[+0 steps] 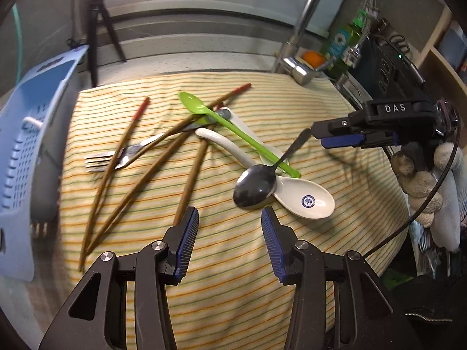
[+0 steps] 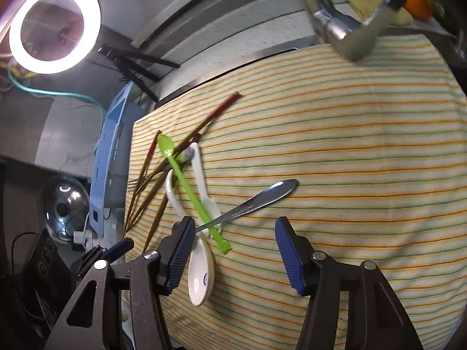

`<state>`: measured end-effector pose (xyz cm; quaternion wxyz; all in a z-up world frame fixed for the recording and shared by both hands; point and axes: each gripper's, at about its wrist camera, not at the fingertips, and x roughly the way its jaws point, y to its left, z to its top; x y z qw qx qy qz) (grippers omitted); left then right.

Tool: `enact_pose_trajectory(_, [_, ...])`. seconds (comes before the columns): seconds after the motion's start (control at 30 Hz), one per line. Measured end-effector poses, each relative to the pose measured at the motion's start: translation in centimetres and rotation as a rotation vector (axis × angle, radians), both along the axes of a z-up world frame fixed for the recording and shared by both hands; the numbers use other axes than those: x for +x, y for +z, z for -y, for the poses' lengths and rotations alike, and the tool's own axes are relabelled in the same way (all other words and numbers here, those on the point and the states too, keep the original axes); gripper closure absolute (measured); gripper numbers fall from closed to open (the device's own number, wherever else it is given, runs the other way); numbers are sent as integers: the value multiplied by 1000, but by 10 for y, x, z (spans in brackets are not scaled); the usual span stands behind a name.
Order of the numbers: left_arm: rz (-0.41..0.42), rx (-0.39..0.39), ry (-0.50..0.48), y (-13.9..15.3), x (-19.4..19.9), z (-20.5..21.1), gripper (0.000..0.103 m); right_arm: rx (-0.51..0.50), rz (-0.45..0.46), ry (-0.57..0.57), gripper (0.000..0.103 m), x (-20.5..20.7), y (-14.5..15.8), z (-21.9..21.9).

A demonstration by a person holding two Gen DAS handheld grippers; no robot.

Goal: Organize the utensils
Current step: 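Move both grippers back over the utensil pile toward the silver spoon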

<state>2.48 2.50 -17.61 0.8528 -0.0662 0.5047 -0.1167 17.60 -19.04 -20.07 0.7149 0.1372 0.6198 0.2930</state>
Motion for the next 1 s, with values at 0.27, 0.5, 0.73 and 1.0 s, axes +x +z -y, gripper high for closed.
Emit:
enact_pose_trajectory(0.27, [-57,31,-109,-23,29,12,60,47,-87,-57,59,3,-20,-8])
enact_pose_trajectory(0.5, [-48,106,-208,-28,35,27,60,68,-111,-102,61,9,-25,-7])
enact_pose_trajectory(0.73, [-28,66,-232,-26,36,31,76,70,-117,-107,62,11,-25,-8])
enact_pose_trajectory(1.0, [-6,40,-223,-19,34,34,85,74,-126,-110,62,12,-25,-7])
